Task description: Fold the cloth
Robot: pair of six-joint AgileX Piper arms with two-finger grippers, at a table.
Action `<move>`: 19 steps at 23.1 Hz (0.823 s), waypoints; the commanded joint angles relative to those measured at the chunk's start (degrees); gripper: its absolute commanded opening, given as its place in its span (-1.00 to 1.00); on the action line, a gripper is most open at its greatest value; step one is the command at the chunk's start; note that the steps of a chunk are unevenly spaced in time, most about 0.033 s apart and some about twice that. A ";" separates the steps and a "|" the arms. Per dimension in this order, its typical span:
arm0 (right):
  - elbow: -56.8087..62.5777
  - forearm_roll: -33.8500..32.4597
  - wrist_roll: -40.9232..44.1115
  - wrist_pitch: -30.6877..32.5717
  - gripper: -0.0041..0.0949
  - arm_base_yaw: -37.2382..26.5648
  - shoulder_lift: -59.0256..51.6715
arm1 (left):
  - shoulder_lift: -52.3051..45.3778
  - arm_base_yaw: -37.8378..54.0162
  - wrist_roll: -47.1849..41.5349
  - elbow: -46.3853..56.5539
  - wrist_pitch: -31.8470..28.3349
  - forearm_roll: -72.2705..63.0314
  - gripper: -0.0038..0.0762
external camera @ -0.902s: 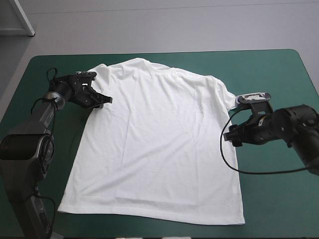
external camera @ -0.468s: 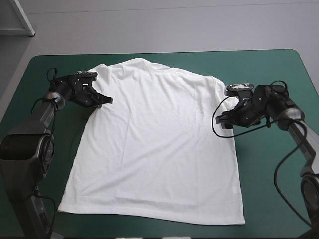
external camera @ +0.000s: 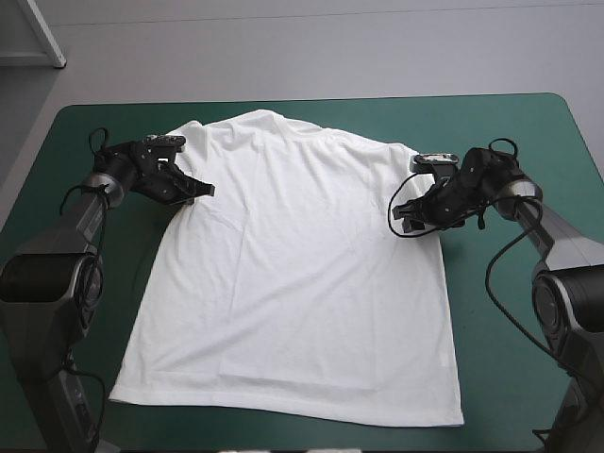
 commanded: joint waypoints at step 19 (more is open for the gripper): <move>-15.52 0.22 -2.74 -1.17 -0.95 -0.52 -17.11 | -14.91 -0.36 -1.01 -24.11 12.03 7.29 -0.86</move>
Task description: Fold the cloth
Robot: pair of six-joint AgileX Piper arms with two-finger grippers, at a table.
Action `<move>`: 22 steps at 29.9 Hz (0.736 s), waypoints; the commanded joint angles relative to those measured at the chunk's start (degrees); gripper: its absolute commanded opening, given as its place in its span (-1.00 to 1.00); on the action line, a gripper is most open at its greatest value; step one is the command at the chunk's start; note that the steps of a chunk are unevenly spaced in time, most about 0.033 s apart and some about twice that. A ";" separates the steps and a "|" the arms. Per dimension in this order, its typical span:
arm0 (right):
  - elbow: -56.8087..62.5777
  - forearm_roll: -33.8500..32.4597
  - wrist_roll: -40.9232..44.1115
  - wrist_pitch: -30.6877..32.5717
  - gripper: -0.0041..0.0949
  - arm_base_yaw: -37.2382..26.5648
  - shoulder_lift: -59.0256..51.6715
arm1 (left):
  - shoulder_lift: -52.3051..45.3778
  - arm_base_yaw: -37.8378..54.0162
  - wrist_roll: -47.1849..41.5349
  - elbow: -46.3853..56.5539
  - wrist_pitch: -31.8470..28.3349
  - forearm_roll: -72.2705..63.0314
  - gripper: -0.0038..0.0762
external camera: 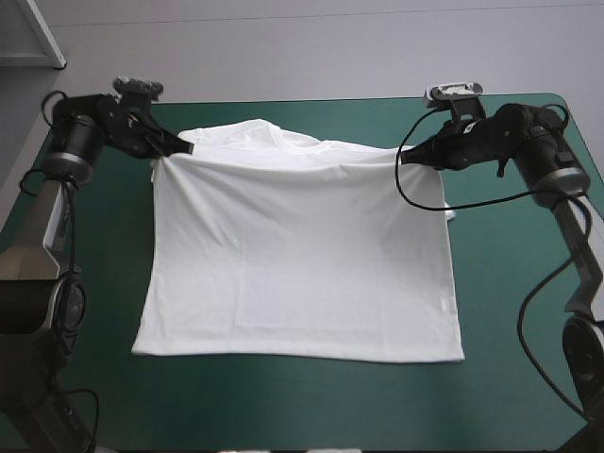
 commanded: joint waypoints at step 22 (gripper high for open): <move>-27.91 1.83 -2.14 -2.82 -0.95 -0.47 -12.27 | -10.91 -0.25 -1.46 -36.35 12.02 -0.48 -0.86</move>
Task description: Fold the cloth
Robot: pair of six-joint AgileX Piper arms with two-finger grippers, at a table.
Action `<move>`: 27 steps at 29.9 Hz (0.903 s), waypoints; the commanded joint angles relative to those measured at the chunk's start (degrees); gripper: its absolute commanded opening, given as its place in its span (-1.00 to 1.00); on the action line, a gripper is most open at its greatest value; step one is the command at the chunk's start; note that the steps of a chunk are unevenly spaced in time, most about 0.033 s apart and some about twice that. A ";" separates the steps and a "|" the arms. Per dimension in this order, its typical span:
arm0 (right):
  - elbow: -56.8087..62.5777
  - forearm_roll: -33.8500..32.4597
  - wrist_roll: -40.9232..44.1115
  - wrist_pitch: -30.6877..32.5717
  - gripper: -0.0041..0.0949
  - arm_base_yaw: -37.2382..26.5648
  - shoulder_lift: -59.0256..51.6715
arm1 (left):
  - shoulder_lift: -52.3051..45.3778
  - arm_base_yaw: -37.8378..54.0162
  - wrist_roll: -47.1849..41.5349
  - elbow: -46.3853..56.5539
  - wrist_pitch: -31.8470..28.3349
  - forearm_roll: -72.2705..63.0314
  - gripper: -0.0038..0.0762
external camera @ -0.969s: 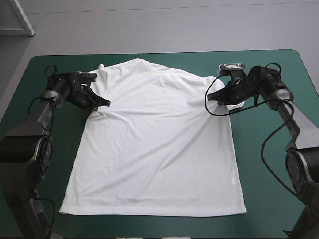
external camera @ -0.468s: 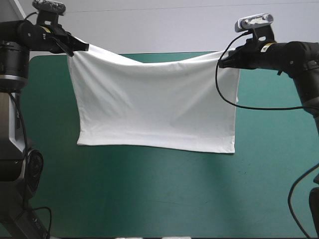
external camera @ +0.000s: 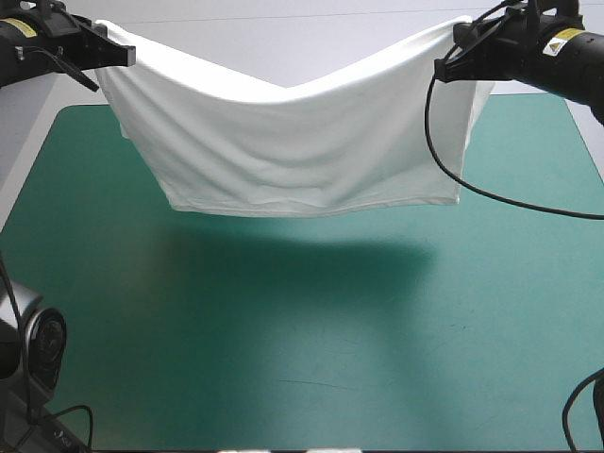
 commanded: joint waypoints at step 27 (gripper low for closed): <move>-10.03 8.86 -0.70 -13.95 -0.95 -5.61 16.69 | 11.16 -0.25 3.09 -1.48 -19.44 -2.19 -0.86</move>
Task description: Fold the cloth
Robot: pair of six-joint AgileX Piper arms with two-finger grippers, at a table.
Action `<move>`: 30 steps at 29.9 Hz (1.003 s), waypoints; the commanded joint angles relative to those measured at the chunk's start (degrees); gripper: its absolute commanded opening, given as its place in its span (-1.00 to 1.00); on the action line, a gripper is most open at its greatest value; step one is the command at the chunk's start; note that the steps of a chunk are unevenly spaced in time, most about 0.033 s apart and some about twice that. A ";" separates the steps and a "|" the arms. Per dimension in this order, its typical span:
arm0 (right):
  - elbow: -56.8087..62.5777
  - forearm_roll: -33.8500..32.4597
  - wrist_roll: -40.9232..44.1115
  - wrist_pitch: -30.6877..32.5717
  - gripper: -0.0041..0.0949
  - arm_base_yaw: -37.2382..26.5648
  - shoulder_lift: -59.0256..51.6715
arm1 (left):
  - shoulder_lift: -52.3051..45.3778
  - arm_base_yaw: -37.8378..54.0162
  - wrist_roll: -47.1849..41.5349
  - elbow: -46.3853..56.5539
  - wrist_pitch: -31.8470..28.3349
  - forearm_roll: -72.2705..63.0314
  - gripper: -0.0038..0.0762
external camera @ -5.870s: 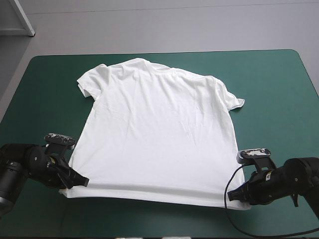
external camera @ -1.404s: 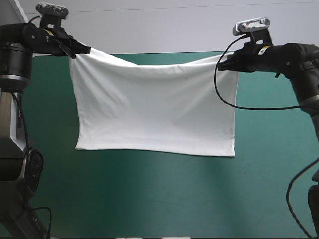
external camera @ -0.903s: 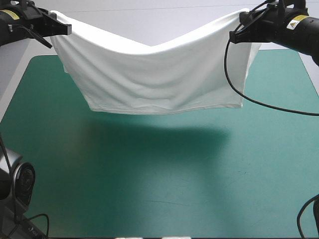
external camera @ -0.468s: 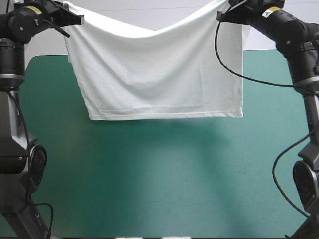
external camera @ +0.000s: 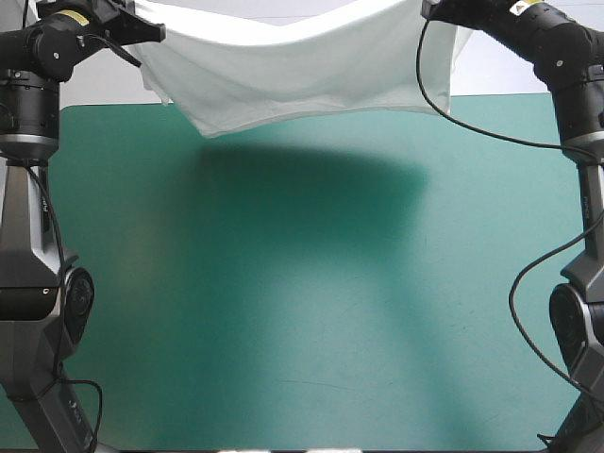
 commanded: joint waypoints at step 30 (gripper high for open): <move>53.08 -16.15 5.87 31.97 -0.95 -0.18 -18.68 | -18.80 -3.81 -3.97 61.57 21.03 7.57 -0.86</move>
